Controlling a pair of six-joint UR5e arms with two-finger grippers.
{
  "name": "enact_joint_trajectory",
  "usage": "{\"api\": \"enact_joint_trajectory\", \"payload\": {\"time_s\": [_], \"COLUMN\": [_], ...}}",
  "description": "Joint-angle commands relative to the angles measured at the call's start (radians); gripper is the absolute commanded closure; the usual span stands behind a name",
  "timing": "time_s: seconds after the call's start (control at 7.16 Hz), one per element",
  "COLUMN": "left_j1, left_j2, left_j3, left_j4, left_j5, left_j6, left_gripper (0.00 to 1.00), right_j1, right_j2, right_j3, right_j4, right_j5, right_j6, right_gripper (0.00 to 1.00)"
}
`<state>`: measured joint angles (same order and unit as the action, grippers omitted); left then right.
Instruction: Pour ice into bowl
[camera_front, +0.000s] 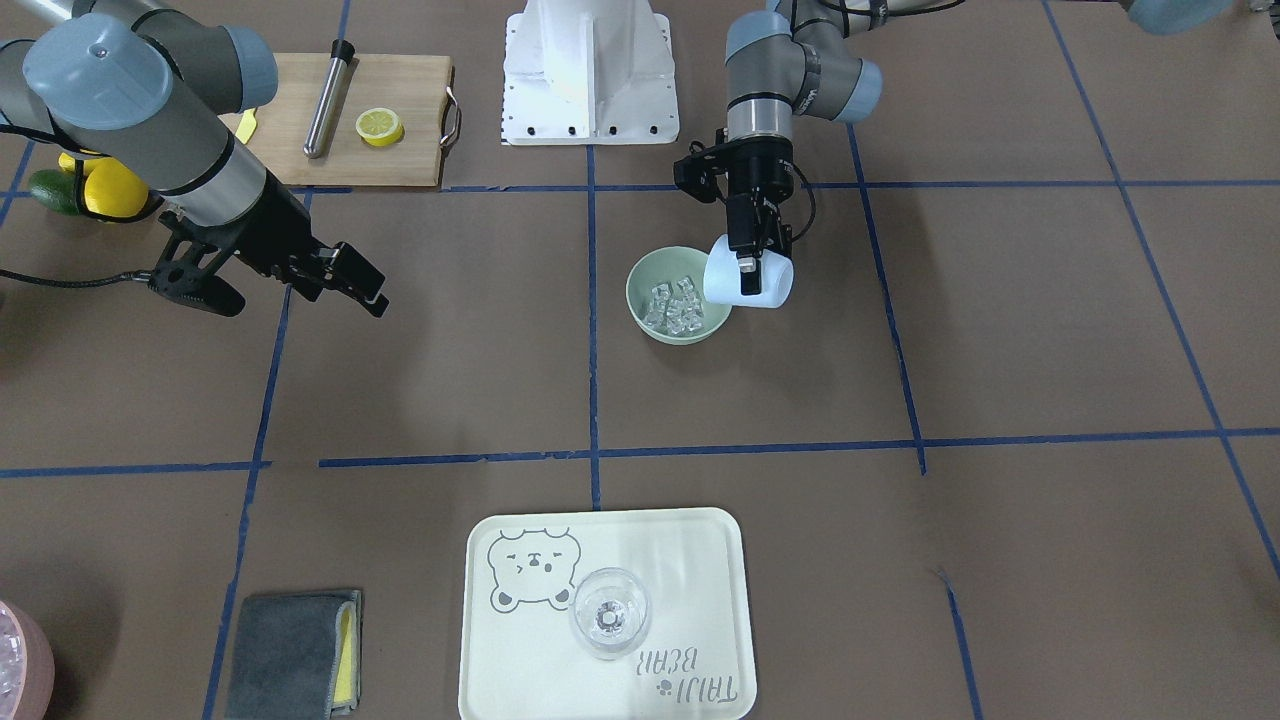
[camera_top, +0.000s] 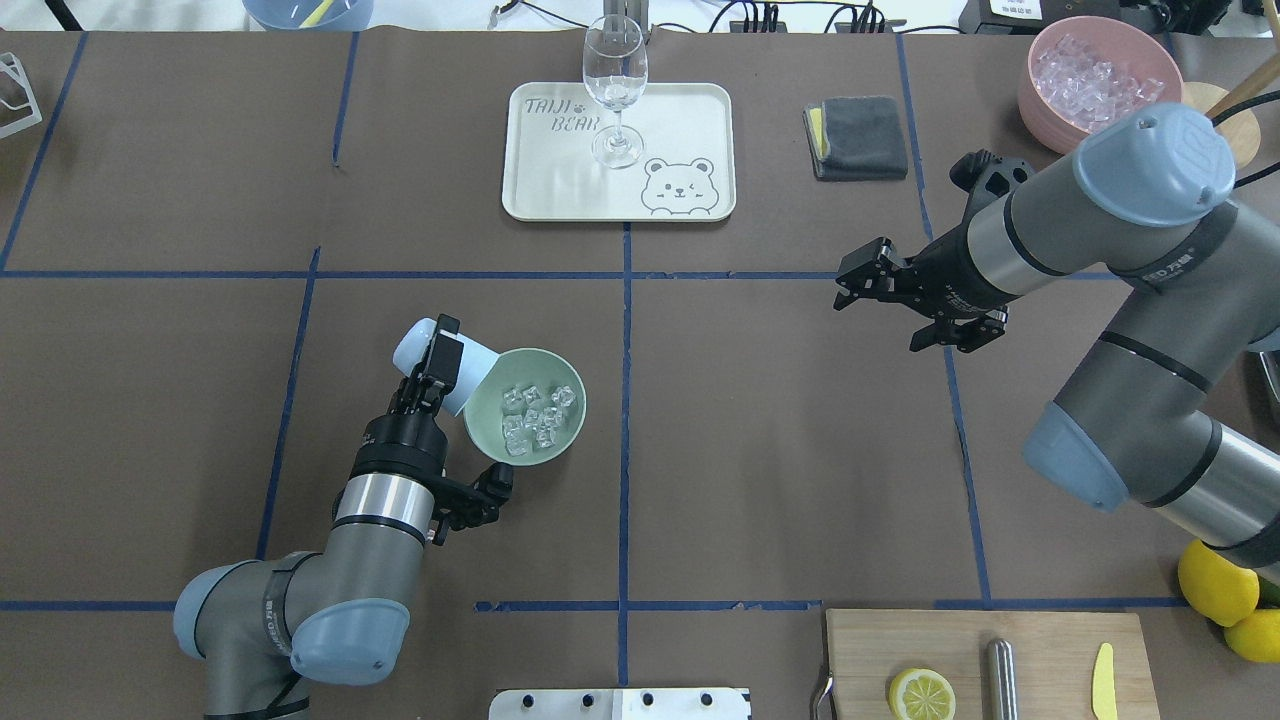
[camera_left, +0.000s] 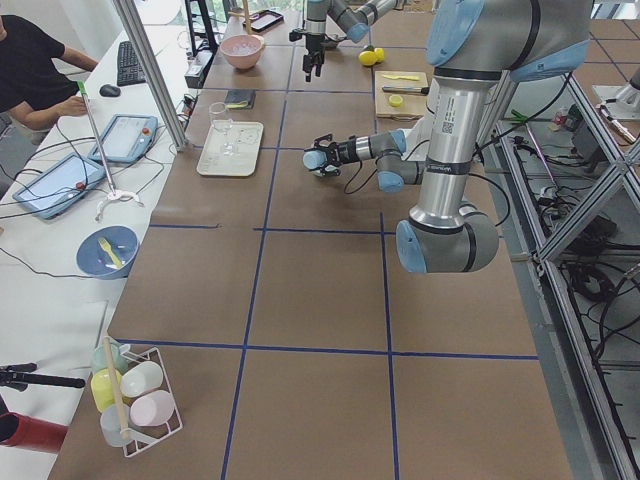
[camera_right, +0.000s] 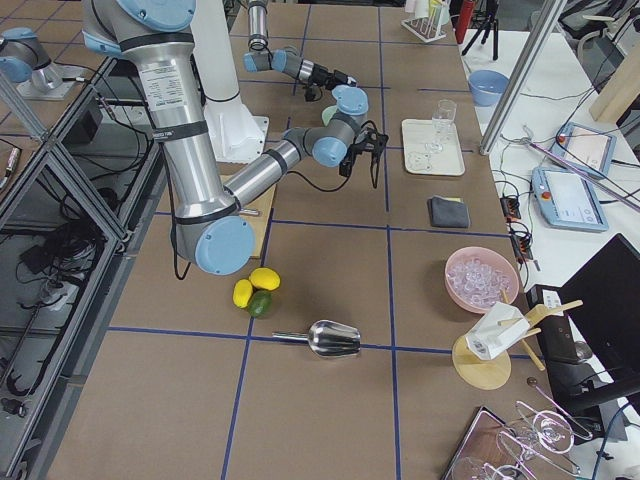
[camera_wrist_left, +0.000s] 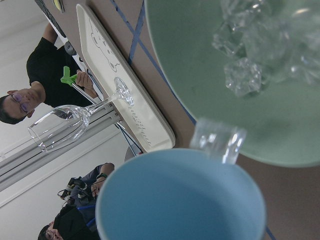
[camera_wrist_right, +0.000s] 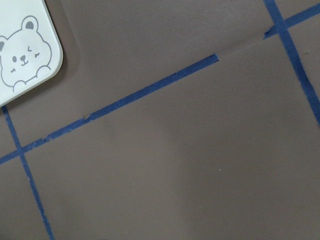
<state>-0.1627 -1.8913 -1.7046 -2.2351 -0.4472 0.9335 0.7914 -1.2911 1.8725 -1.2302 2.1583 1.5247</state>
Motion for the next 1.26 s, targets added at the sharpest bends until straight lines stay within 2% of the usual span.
{"api": "enact_joint_trajectory", "payload": {"time_s": [0.0,0.28,0.84,0.98,1.12], "left_j1": [0.000,0.000,0.000,0.000,0.000], "left_j2": [0.000,0.003,0.026,0.028,0.059], "left_j3": [-0.018,-0.064,-0.072,-0.101,-0.099], "left_j4": [-0.009,-0.031,-0.031,-0.031,-0.031], "left_j5": [-0.001,0.001,0.001,-0.001,-0.001], "left_j6": [-0.007,-0.173,-0.823,-0.967,-1.115], "left_gripper": [1.00,1.00,1.00,1.00,1.00], "right_j1": [0.000,-0.001,0.002,0.005,0.003], "right_j2": [0.002,0.010,0.016,0.016,0.016], "right_j3": [0.002,0.002,0.008,0.010,0.010], "right_j4": [0.002,0.002,0.002,0.002,0.002], "right_j5": [0.000,0.002,0.000,0.000,0.000], "right_j6": [-0.001,-0.001,-0.012,-0.012,-0.012], "right_gripper": [0.00,0.00,0.00,0.00,0.00]}}
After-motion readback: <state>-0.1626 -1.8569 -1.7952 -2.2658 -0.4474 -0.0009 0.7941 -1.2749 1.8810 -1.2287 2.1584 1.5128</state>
